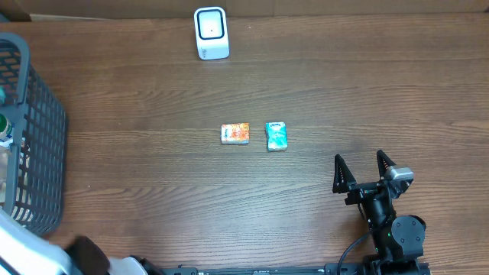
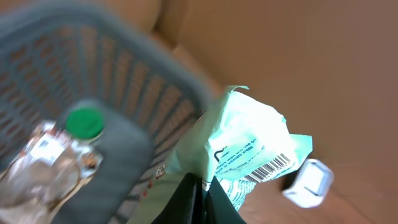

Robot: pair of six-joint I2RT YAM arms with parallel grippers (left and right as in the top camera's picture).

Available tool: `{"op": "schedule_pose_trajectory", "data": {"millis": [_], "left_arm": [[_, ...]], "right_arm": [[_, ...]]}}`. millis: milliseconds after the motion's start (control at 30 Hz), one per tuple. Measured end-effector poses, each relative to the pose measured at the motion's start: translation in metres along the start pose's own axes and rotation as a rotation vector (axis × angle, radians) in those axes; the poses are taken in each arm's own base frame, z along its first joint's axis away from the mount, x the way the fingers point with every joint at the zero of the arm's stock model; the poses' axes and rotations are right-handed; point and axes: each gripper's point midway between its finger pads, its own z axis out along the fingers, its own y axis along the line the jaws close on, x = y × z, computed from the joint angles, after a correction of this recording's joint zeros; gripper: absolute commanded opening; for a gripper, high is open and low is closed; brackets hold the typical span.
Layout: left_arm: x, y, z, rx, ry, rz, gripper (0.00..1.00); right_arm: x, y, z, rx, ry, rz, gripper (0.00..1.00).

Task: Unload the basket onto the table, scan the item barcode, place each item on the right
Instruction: 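Place the teal packet on the table left of the orange pack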

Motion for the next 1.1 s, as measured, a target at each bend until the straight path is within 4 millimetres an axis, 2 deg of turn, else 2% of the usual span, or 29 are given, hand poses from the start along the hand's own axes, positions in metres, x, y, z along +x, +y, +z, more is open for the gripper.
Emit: {"op": "schedule_pose_trajectory", "data": {"millis": [67,167,267,333,500,633,800,967,1100], "left_arm": [[0.003,-0.028,-0.025,0.055,-0.037,0.038,0.04],[0.022,-0.067,-0.054,0.143,-0.026,0.096,0.04],[0.053,-0.095,-0.062,0.217,0.066,0.137,0.04],[0.072,-0.110,-0.056,0.255,0.138,0.163,0.04],[0.132,-0.129,-0.017,0.284,0.371,0.206,0.04],[0.194,-0.135,0.027,0.268,0.568,0.216,0.04],[0.271,-0.135,0.075,0.237,0.725,0.191,0.04],[0.347,-0.136,0.108,0.218,0.817,0.152,0.04],[0.393,-0.133,0.126,0.184,0.864,0.083,0.04]], "right_arm": [[0.000,0.000,0.000,0.000,0.000,0.000,1.00],[0.000,0.000,0.000,0.000,0.000,0.000,1.00],[0.000,0.000,0.000,0.000,0.001,0.000,1.00],[0.000,0.000,0.000,0.000,0.000,-0.001,1.00],[0.000,0.000,0.000,0.000,0.000,0.000,1.00],[0.000,0.000,0.000,0.000,0.000,0.000,1.00],[0.000,0.000,0.000,0.000,-0.001,0.000,1.00],[0.000,0.000,0.000,-0.001,0.000,0.000,1.00],[0.000,0.000,0.000,0.000,0.000,0.000,1.00]]}}
